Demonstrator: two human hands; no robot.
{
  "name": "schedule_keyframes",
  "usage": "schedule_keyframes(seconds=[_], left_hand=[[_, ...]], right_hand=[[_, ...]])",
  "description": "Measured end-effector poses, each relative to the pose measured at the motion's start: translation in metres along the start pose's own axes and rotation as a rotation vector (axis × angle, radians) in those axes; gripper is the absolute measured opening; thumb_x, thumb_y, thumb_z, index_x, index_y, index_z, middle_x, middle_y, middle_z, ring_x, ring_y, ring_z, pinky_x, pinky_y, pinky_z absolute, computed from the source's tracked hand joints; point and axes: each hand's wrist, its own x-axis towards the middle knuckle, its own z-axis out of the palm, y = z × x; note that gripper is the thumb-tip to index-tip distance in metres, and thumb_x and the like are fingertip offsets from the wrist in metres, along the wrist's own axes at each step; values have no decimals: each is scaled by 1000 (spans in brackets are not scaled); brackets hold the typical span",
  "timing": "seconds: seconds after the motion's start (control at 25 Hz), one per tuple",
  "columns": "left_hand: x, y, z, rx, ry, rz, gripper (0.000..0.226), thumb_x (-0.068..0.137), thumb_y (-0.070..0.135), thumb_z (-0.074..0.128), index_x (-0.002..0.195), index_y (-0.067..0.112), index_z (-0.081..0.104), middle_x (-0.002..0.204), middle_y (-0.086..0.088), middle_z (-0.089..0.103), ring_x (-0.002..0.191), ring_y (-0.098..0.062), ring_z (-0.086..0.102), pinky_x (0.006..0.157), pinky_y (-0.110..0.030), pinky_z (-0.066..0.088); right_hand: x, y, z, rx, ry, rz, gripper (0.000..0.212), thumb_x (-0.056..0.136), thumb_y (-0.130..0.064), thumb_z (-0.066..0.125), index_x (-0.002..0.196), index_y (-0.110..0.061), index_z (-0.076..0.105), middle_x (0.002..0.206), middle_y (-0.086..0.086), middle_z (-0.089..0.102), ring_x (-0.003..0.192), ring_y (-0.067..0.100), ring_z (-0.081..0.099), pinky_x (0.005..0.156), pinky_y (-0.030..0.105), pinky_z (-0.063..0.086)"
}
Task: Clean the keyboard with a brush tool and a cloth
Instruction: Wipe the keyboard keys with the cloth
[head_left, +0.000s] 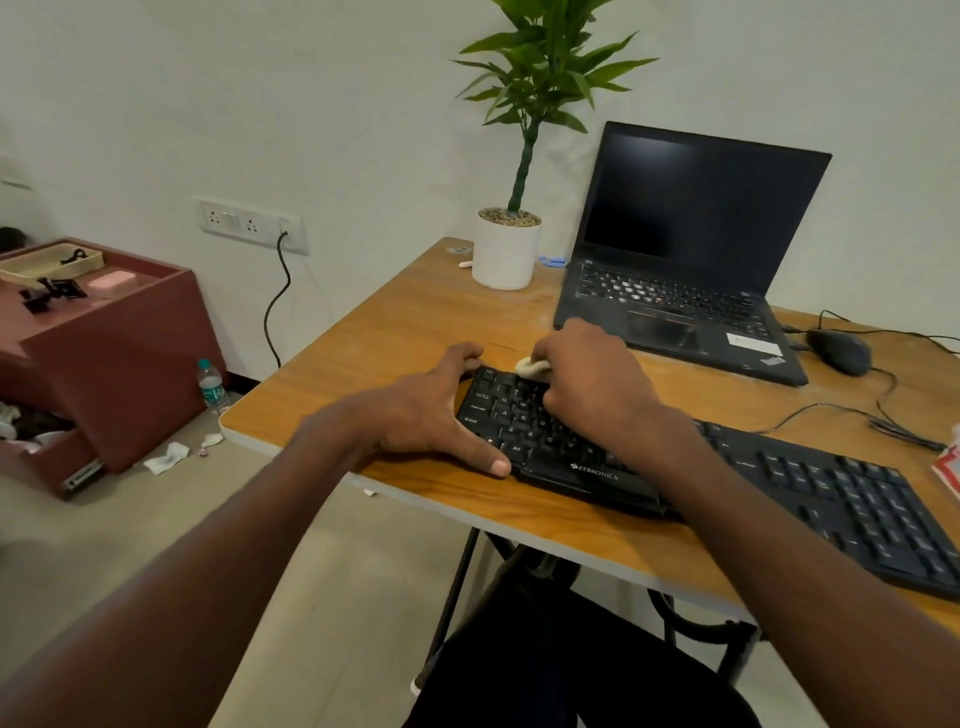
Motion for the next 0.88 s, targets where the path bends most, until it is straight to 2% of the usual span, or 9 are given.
schedule_keyframes(seconds=[0.12,0.24,0.32,0.44,0.52,0.72,0.88], left_hand=[[-2,2,1,12,6,0,147,40,75,97,152,59,4,160,11,38,134,-19,52,115,-45,47],[-2,4,0,5,-5,-6,148,41,74,97,153,57,3,161,11,37,135,-19,51,116,-45,46],[-2,3,0,0,-3,-12,149,38,76,97,153,57,4,161,11,37,136,-20,50,116,-46,46],[-1,3,1,10,5,-12,147,37,77,97,151,57,6,159,10,40,136,-19,51,115,-46,47],[-2,3,2,-1,22,-11,145,38,76,98,150,58,8,160,10,39,137,-21,50,117,-47,45],[-6,6,2,-20,37,-7,137,39,75,98,146,61,14,153,9,46,133,-21,54,113,-48,48],[-8,7,3,-16,58,-6,132,42,74,98,145,62,17,156,9,45,135,-22,53,114,-50,47]], right_hand=[[-1,-18,10,119,62,-72,34,92,-12,70,123,-25,75,101,-1,49,86,16,50,63,22,34],[5,-14,10,130,-13,-100,39,89,-8,71,124,-24,75,116,-1,62,100,19,60,76,26,45],[11,-15,7,56,-45,-64,39,88,-7,71,123,-23,76,115,2,69,103,23,63,81,32,52],[10,-15,7,-3,-83,-145,40,87,-8,73,125,-21,74,120,1,65,109,24,60,90,39,54],[10,-10,5,4,-93,-180,40,86,-7,74,124,-20,75,122,-1,64,113,24,58,93,39,53],[5,-20,3,-5,-59,-223,39,88,-7,74,125,-20,74,121,2,64,114,25,54,95,40,52],[10,-26,-4,17,-49,-131,34,87,-8,74,118,-20,78,110,5,73,105,24,66,90,37,57]])
